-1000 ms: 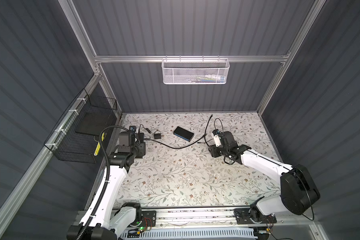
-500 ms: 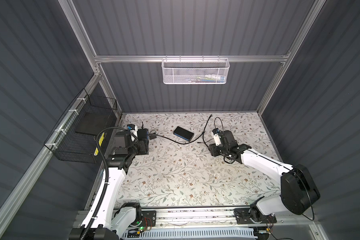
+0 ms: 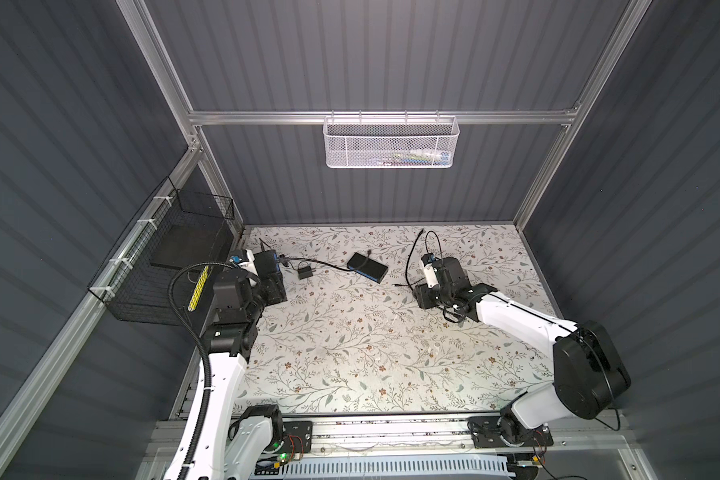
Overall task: Insert the plug into the switch port
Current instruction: 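Carry the black switch with the plugged cable nearer the robot with the left gripper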
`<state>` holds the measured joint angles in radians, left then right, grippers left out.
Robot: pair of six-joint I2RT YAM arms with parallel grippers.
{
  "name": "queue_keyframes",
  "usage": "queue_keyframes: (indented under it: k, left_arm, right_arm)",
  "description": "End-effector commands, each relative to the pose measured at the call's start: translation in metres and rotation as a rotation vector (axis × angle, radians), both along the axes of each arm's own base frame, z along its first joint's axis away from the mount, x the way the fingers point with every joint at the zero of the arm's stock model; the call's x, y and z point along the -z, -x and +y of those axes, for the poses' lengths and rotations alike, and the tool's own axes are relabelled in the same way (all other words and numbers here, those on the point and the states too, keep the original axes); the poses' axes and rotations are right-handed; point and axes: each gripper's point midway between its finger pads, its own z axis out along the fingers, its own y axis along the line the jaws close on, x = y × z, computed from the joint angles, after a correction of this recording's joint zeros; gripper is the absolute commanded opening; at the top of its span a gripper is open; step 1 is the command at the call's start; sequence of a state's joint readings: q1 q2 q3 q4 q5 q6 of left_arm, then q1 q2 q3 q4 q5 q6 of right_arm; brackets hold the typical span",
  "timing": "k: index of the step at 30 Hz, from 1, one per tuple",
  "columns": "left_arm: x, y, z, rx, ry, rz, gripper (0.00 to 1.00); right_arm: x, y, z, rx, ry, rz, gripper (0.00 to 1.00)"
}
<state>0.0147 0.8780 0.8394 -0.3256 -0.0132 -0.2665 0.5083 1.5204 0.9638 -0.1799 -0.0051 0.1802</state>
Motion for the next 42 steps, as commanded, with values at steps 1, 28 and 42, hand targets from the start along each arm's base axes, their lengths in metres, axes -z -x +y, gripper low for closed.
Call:
queue_keyframes:
  k: [1, 28, 42]
  left_arm:
    - [0.001, -0.004, 0.012, -0.112, 0.091, -0.062, 0.64]
    - [0.143, 0.035, 0.018, -0.209, 0.113, 0.329, 0.64]
    - [0.192, 0.025, 0.024, -0.351, 0.109, 0.467, 0.69]
  right_arm:
    - [-0.005, -0.004, 0.011, -0.015, -0.022, 0.003, 0.55]
    - [0.019, 0.0, 0.021, -0.049, 0.009, 0.064, 0.55]
    - [0.031, 0.002, 0.017, -0.052, 0.039, 0.073, 0.56]
